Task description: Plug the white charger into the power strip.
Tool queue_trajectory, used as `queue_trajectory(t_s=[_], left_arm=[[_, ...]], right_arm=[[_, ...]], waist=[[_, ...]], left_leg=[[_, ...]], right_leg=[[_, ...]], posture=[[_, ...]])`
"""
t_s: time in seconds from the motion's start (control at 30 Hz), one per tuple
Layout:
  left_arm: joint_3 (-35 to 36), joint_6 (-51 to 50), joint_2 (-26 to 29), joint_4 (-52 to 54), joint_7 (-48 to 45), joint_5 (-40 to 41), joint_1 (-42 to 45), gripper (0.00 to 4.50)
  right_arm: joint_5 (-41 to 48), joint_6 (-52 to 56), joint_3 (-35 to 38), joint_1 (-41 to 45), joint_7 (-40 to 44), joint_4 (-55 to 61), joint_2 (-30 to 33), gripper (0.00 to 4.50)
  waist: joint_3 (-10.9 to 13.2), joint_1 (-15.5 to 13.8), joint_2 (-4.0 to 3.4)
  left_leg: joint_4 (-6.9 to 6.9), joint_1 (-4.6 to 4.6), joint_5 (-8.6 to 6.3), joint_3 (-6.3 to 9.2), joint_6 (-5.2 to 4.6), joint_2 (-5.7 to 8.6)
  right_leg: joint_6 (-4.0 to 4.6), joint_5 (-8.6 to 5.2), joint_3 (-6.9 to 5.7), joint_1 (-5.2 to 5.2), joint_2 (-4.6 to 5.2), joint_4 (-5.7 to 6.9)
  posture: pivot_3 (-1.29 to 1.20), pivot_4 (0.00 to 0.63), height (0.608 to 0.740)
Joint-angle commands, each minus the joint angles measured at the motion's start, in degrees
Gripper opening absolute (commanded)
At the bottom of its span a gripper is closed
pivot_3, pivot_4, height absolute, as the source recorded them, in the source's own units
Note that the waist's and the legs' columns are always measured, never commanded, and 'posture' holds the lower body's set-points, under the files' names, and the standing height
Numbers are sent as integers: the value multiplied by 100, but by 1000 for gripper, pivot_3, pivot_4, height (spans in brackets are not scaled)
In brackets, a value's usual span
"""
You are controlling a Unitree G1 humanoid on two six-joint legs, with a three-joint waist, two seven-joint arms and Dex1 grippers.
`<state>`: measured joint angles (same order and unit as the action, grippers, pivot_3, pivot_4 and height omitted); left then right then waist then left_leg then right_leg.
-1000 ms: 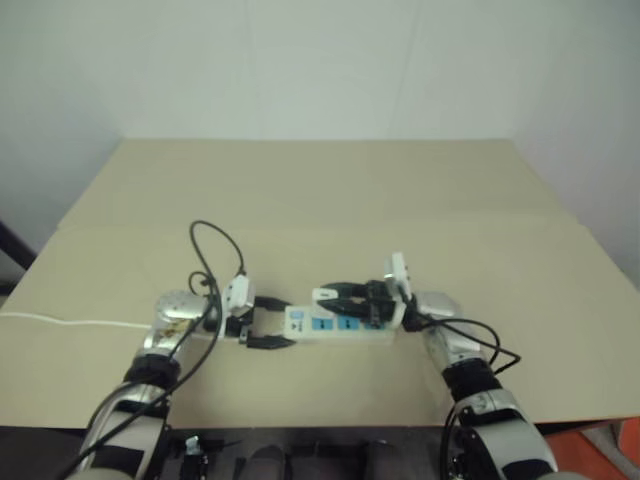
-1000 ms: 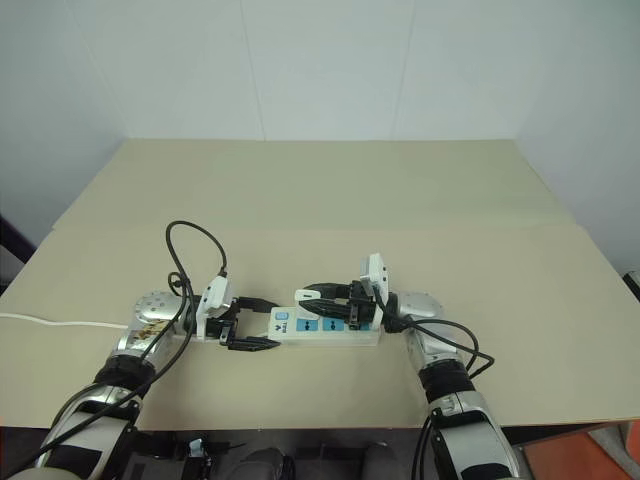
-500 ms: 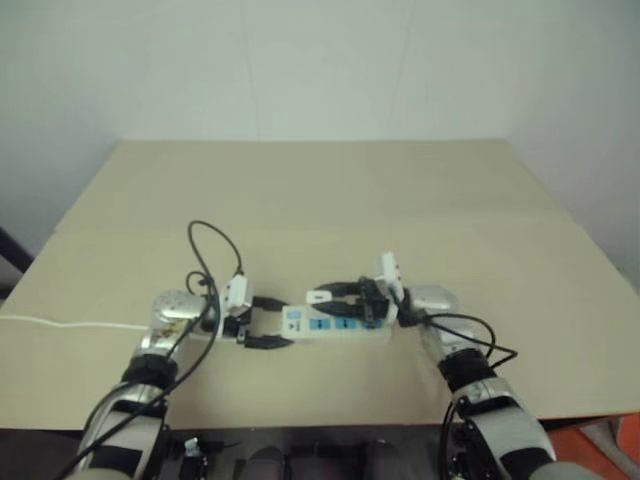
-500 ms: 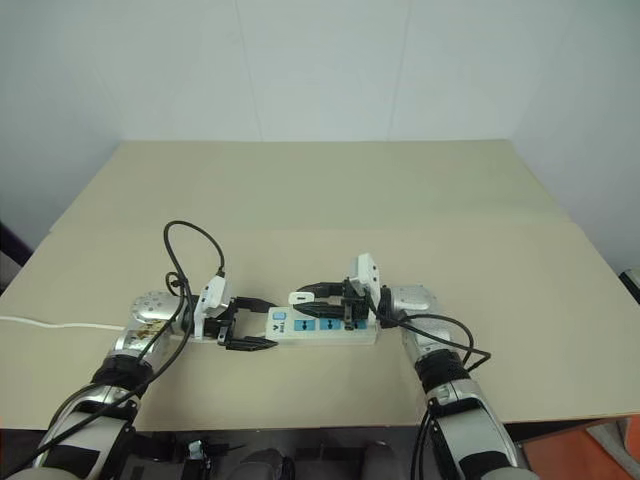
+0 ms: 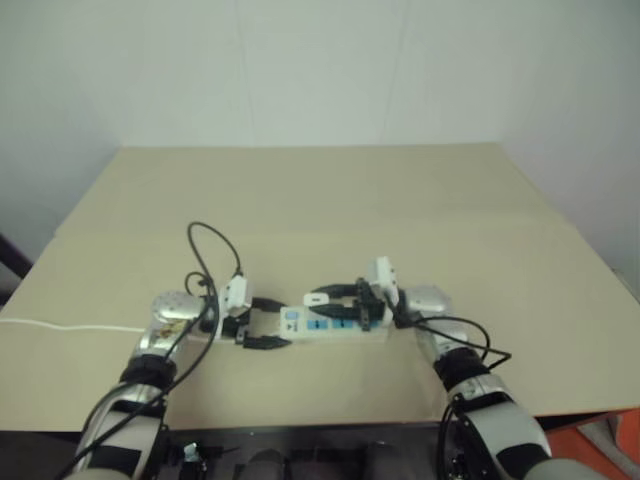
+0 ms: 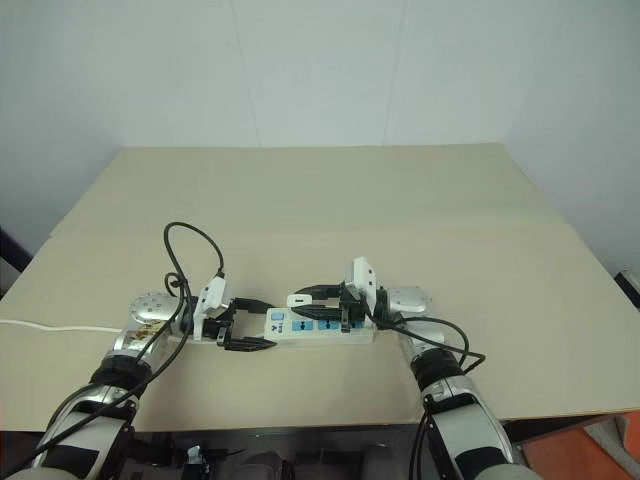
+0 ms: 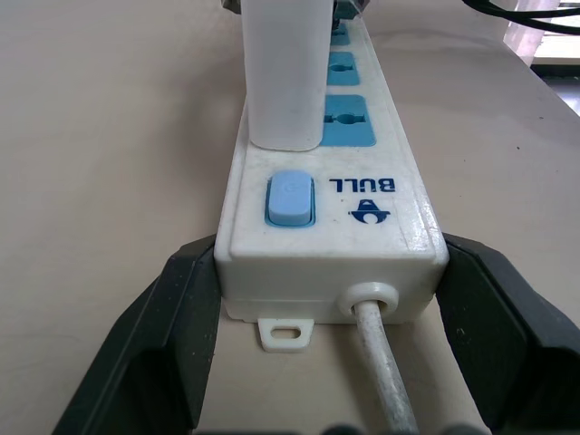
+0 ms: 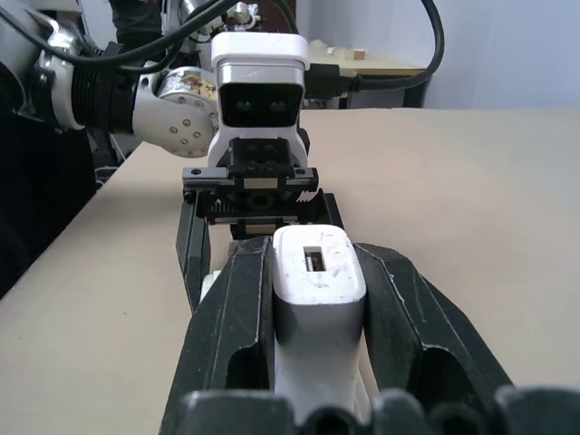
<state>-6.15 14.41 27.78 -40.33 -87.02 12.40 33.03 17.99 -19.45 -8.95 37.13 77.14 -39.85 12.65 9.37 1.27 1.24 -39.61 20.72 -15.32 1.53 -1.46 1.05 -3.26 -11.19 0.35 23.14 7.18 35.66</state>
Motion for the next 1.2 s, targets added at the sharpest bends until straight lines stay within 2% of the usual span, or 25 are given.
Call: queue_trajectory(t_s=[0.03, 0.2, 0.37, 0.8, 1.13, 1.2], left_arm=[[-88, 49, 10, 49, -152, -41, -63, 3219], [-89, 62, 0, 25, -147, -58, -45, 3219], [-94, 54, -16, 15, -154, -65, -36, 3219], [-83, 132, -25, -36, -124, -99, -47, 3219], [-71, 139, -48, 10, -85, -102, -90, 3219], [-69, 84, -37, 29, -72, -97, -107, 3219]], right_arm=[[-519, -78, -144, -205, -147, -485, 143, 1151], [-528, -126, -149, -111, -215, -623, 125, 1151], [-538, 407, -205, 44, -295, -690, 138, 1151], [-676, -437, -229, -15, -258, -729, 196, 1151], [-671, -310, -136, 102, -262, -817, 222, 4482], [-650, -279, -119, 111, -188, -819, 235, 4482]], waist=[[0, -1, 0], [-1, 0, 1], [-3, 9, 2], [-5, 9, 2], [-8, -32, 7], [-8, -34, 6]], left_leg=[[0, -1, 0, 0, 0, 0], [6, -13, 0, -2, 0, 0], [22, -40, 0, -9, 0, 0], [29, -48, 0, -9, 0, -3], [64, -46, 0, -8, 1, -3], [70, -45, 0, -8, 0, -3]], right_leg=[[0, 0, 1, 0, 0, 0], [1, 0, 6, -5, 0, 0], [-5, -6, 19, -17, 0, 0], [-14, -13, 23, -19, -6, -1], [5, -2, 19, -21, -6, -42], [6, -2, 18, -22, -6, -50]], posture=[[0, 150, 740], [0, 150, 740], [0, 150, 740], [0, 150, 740], [0, 150, 740], [0, 150, 740]])
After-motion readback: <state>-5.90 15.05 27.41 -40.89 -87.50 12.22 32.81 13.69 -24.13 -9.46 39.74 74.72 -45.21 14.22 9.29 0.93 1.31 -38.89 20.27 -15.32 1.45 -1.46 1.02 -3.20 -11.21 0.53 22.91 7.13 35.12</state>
